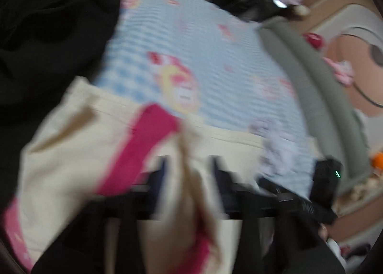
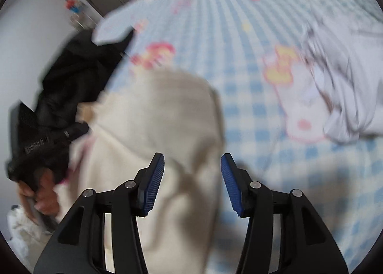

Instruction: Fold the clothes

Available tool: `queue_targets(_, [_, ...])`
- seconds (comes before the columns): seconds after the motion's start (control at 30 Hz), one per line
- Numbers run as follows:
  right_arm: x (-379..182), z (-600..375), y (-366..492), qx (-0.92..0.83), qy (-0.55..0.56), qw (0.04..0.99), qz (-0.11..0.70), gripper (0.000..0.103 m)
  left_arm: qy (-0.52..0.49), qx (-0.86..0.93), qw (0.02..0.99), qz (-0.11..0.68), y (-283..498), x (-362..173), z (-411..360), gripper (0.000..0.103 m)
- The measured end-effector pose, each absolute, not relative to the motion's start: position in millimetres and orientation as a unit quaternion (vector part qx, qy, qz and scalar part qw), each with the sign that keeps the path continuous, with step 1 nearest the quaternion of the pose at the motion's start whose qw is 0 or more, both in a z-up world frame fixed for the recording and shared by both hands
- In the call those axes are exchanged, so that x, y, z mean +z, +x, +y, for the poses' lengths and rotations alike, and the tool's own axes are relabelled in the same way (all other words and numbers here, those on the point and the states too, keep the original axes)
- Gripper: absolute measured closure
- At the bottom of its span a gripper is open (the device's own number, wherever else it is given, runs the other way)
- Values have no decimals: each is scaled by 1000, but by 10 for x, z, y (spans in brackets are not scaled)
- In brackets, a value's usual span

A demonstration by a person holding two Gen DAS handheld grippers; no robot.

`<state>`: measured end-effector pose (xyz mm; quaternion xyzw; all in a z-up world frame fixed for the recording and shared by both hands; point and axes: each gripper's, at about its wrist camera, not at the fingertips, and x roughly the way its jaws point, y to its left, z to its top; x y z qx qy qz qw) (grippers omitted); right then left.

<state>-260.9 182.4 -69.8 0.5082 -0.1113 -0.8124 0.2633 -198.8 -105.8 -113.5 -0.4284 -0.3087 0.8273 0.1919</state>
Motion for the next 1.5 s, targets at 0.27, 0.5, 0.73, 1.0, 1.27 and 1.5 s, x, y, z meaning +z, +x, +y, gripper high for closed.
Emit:
queue_targets(0.27, [-875,1588,-2964,-816,513,258,-65,53,-518,826,141,-173,-2366,-1543,-632,91])
queue_targets(0.5, [-872,1684,-3085,-834,493,233,-82,55,-486,844,116,-192,-2342,-1353,-806,99])
queue_targets(0.73, [-787,1607,-2916,-836,483,249,-76,55,-491,839,152,-181,-2446,-1432,-594,97])
queue_targets(1.0, [-710,1696,-2809,-837,485,243,-71,56,-472,838,158,-222,-2106,-1176,-865,80])
queue_targets(1.27, [-810,1605,-1938,-785,522,319,-96,56,-483,822,195,-230,-1155,-1279,-624,80])
queue_targets(1.5, [-1067,1862,-1391,-769,554,301,-107,61,-494,814,141,-271,-845,-1396,-880,84])
